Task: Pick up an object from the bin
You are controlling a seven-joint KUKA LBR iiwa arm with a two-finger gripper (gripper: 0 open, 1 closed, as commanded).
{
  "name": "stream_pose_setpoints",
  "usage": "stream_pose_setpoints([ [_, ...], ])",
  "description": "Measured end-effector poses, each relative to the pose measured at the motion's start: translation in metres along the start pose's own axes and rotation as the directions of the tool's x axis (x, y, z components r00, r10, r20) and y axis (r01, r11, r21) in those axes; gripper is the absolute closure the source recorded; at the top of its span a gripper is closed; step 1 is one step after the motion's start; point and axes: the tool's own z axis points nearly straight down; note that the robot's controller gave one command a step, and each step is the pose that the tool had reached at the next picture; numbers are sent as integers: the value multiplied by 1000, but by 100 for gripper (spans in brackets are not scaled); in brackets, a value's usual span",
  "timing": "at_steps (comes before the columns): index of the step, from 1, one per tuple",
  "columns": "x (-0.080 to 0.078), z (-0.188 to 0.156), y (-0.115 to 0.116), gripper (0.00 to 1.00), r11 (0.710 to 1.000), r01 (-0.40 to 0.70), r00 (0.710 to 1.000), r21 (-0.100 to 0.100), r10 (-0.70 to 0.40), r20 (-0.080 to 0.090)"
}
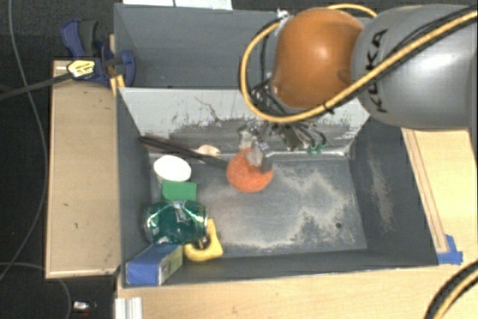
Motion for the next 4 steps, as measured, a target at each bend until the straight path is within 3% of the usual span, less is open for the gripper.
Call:
stream_pose_setpoints([
  [1, -11, 64, 27, 100, 998, 60, 998, 1, -60, 8],
  [2, -6, 47, 34, 100, 998, 65, 998, -2, -65, -5],
  [3, -23, 62, 62, 100, 995, 101, 995, 3, -101, 18],
  [4, -19, 91, 57, 100, 998, -56, 998, 0, 56, 6],
])
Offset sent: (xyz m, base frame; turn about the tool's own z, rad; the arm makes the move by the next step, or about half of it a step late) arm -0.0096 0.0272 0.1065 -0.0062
